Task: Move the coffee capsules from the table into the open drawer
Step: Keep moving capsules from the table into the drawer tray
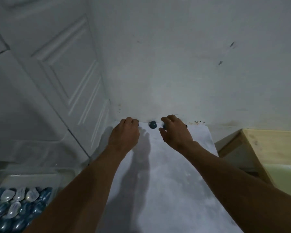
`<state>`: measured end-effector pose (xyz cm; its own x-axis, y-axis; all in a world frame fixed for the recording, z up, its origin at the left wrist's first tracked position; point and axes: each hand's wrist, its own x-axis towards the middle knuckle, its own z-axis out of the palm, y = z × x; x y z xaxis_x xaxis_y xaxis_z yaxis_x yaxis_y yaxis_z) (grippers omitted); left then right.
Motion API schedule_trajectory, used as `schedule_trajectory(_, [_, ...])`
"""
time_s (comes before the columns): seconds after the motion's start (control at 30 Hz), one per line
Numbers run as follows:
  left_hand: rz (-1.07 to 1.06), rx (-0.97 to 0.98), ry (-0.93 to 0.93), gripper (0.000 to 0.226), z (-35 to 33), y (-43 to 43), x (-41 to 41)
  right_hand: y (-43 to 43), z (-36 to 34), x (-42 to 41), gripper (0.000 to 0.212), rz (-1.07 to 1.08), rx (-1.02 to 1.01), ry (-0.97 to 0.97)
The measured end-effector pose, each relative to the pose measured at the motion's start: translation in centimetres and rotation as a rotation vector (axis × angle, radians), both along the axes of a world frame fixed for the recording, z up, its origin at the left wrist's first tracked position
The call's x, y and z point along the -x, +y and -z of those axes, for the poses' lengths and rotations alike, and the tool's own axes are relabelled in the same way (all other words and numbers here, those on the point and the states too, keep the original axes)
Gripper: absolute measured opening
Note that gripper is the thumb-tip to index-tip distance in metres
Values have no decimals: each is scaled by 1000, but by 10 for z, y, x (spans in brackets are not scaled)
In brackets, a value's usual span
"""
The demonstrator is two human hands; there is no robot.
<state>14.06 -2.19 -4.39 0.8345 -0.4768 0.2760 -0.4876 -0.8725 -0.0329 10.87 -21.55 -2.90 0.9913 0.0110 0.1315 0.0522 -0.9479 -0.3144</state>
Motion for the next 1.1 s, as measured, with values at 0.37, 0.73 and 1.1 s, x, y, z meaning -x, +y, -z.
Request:
schedule_trajectory(0.37, [-59,-80,280,19,64,-22,-80,9,69,-87,24,-63,-7,189])
schedule_trajectory(0.73, [-139,-1,345,20,104,-30,-112,9,111,-123,33,-69,-7,220])
schedule_trajectory(1.1, [-219,244,476,27,96,-41,-96,8,99,-113,28,-11,-27,292])
